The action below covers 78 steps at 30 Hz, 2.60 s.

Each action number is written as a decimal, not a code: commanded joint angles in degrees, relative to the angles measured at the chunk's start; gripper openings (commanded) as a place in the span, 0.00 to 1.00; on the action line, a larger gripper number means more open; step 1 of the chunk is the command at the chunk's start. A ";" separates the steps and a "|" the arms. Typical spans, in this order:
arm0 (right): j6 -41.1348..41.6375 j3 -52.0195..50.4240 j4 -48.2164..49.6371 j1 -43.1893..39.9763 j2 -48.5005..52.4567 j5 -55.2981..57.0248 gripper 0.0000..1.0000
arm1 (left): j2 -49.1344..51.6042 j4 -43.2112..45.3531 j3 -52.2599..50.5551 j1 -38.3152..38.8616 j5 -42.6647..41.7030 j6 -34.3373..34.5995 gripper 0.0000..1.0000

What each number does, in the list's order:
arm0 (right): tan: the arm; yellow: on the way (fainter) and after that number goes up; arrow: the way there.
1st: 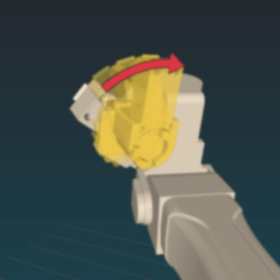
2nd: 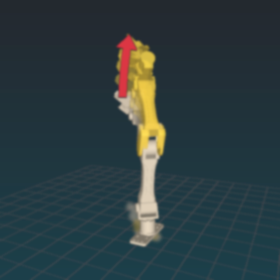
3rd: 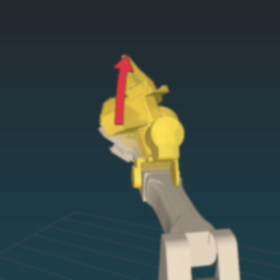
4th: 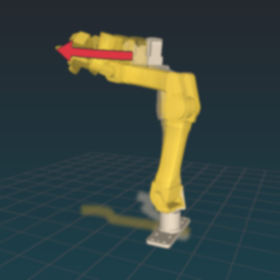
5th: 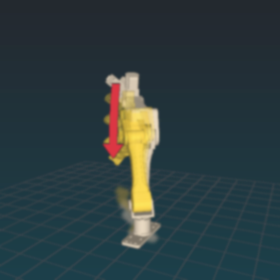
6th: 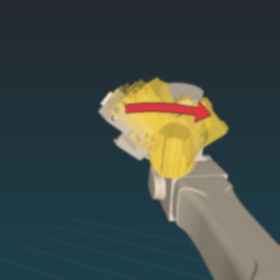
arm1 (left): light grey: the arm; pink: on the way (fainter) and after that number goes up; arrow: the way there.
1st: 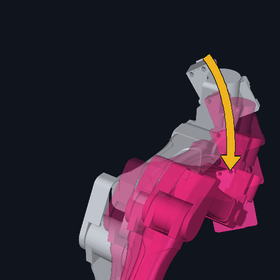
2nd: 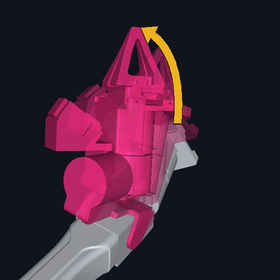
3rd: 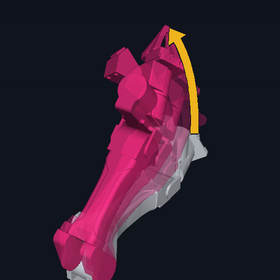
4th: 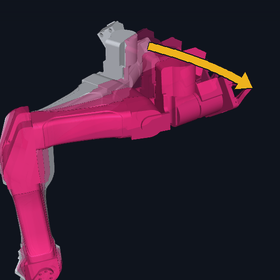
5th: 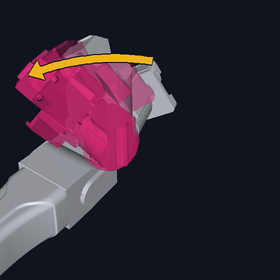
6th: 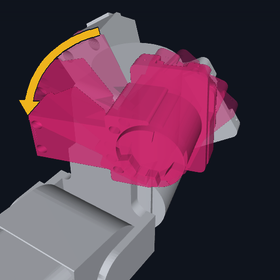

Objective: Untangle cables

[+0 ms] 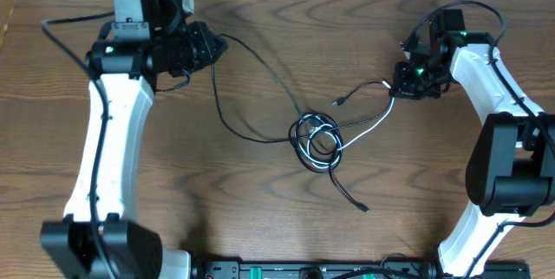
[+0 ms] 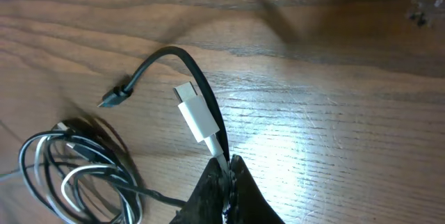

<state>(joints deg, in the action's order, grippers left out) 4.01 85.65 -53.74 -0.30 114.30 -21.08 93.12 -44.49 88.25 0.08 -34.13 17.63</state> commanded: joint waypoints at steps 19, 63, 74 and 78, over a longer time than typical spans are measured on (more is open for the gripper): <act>-0.90 5.20 0.63 0.15 -2.51 -3.96 0.92 | -5.03 -5.81 2.12 6.95 0.26 -11.45 0.77; -0.90 5.31 -0.70 -5.29 -2.49 0.17 0.99 | 21.81 2.64 -3.34 43.04 17.31 -3.21 0.35; -0.90 5.31 -0.68 -5.29 -2.49 0.17 0.99 | 22.75 3.48 -3.65 43.36 17.33 -2.51 0.33; -0.90 5.31 -0.66 -5.29 -2.49 0.17 0.99 | 22.95 4.63 -4.48 43.63 17.33 -2.47 0.32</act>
<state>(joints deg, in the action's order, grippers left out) 3.33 89.93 -54.37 -5.45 113.34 -20.99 115.04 -40.14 84.88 43.31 -17.63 14.87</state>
